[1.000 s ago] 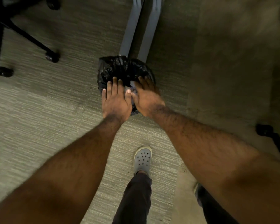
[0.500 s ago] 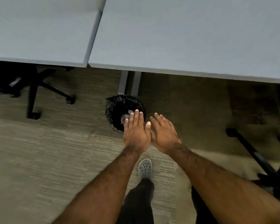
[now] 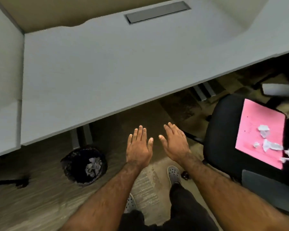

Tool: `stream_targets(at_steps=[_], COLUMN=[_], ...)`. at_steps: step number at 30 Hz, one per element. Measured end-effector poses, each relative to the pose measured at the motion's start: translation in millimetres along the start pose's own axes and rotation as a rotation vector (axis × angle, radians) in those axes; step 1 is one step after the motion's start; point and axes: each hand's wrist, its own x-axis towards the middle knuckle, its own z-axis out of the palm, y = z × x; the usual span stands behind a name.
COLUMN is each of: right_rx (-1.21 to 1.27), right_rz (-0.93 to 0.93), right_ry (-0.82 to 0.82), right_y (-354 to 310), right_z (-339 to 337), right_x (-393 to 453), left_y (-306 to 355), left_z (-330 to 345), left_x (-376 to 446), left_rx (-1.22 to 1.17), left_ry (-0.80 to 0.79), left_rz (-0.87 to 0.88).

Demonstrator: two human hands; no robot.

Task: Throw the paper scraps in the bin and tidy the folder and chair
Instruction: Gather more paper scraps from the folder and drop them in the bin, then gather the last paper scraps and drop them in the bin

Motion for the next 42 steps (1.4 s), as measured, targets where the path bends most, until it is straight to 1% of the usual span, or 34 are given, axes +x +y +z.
stream_targets(at_steps=[6,9,13,17,24,29,34,36,38,42], right_rx=[0.052,0.076,0.106,0.143,0.279,0.384,0.406,0.403,0.384,0.246], right_rz=[0.196,0.292,0.436,0.588,0.873,1.042,1.181,1.202,1.185,1.059], right_ry=[0.162,0.238,0.315,0.394,0.437,0.512,0.525,0.522,0.522,0.516], right_y=[87.8,130.8,185.7,235.4,327.7,382.4,449.8,476.7,501.8,547.6], right_z=[-70.4,-91.4,-107.3,-113.6,-111.5,-104.5,-89.3,-82.1,-74.7,-58.1], right_x=[-19.1,-31.3,-45.2,-63.3,-93.3,-108.7,-109.2,-104.2,-96.2,-76.1], left_y=[108.5,155.7,213.1,260.6,327.3,357.0,392.7,409.4,427.1,455.1], left_z=[10.5,22.2,41.7,67.3,134.7,179.5,233.1,256.5,279.1,321.0], left_x=[47.2,65.0,82.6,93.6,118.9,134.9,156.9,168.1,178.7,199.4], left_rx=[0.027,0.047,0.107,0.172,0.285,0.348,0.395,0.429,0.451,0.454], left_ry=[-0.020,-0.040,-0.109,-0.187,-0.294,-0.380,-0.462,-0.454,-0.426,-0.383], left_rz=[0.231,0.321,0.452,0.553,0.704,0.770,0.866,0.905,0.945,1.008])
